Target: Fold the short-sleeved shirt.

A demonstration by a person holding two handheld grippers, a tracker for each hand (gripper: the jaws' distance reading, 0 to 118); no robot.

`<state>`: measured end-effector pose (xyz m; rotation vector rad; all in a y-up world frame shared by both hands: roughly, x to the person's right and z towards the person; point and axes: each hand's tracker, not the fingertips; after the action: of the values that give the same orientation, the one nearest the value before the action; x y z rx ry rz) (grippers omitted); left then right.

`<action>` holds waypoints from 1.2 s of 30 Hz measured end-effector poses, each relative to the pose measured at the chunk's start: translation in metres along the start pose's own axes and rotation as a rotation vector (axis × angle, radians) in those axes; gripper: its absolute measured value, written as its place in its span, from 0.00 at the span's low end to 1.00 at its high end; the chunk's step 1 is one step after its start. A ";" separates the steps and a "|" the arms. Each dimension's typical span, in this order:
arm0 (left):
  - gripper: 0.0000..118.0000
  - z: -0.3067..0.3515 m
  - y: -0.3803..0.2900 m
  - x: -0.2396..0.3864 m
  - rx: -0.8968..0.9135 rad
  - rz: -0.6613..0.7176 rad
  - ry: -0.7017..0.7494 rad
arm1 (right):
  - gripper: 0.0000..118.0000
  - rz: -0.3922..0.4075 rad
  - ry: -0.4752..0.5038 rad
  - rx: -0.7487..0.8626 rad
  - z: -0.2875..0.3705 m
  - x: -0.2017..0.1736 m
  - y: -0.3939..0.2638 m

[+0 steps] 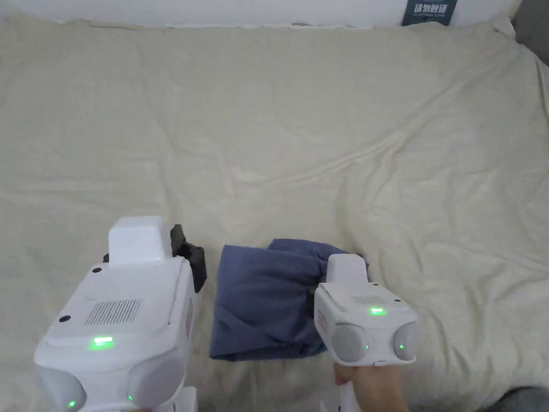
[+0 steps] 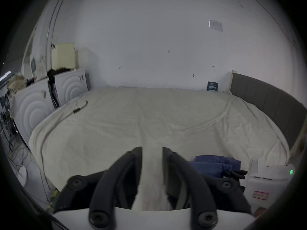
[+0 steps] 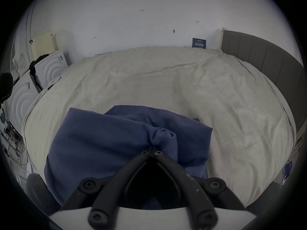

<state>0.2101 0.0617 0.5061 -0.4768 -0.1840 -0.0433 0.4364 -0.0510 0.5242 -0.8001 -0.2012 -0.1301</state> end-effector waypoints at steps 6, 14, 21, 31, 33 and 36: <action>1.00 -0.038 0.018 -0.031 -0.168 0.134 -0.214 | 0.01 -0.020 0.015 -0.017 0.005 0.002 0.003; 1.00 -0.122 -0.027 -0.086 -0.644 0.625 -0.712 | 0.01 -0.033 0.026 -0.013 0.007 0.005 0.004; 1.00 -0.151 -0.072 -0.081 -0.769 0.712 -0.876 | 0.01 -0.054 0.031 -0.017 0.006 0.006 0.004; 1.00 -0.176 -0.069 -0.023 -0.838 0.671 -1.055 | 0.01 -0.070 0.046 -0.048 0.006 0.010 0.011; 0.69 -0.173 -0.061 -0.022 -0.827 0.585 -0.978 | 0.01 -0.077 0.058 -0.063 0.008 0.013 0.016; 0.19 -0.172 -0.059 -0.013 -0.879 0.378 -0.747 | 0.01 -0.098 0.130 -0.044 0.020 0.019 0.026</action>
<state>0.2207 -0.0697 0.3805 -1.3910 -0.8192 0.4497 0.4571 -0.0194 0.5243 -0.8225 -0.1145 -0.2786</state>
